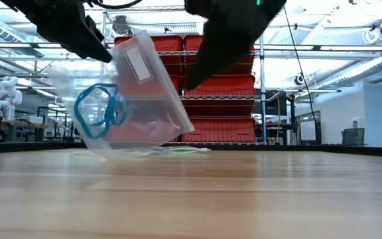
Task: Sort rubber bands
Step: Close the bottom transparent zip bag
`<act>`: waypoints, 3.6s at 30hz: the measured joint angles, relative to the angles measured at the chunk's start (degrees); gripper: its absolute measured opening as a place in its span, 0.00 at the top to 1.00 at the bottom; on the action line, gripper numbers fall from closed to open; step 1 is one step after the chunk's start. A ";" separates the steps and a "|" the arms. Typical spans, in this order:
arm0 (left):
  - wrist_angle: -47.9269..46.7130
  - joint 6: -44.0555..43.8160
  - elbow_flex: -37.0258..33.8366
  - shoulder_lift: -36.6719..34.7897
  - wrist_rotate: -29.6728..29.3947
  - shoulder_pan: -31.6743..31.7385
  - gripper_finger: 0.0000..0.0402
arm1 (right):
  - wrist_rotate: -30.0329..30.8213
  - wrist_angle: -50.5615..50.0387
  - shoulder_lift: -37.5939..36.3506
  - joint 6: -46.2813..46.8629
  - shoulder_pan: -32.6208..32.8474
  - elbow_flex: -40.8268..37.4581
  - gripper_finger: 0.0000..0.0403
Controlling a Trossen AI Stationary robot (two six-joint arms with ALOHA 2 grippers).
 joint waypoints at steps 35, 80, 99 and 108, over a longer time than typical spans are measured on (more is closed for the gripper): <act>3.75 0.96 -0.08 0.23 -2.91 0.92 1.00 | 12.66 19.69 -0.86 0.17 2.56 -3.67 0.37; 16.06 4.61 -0.11 0.23 3.50 0.98 0.64 | 25.48 7.59 0.71 -4.82 7.89 5.10 1.00; 19.04 6.25 -0.11 0.21 3.15 4.24 0.93 | 22.46 6.56 0.73 -2.98 6.07 5.12 1.00; 19.96 8.61 -0.11 0.23 4.23 4.20 0.99 | 19.61 5.70 0.49 -0.81 5.72 5.17 0.98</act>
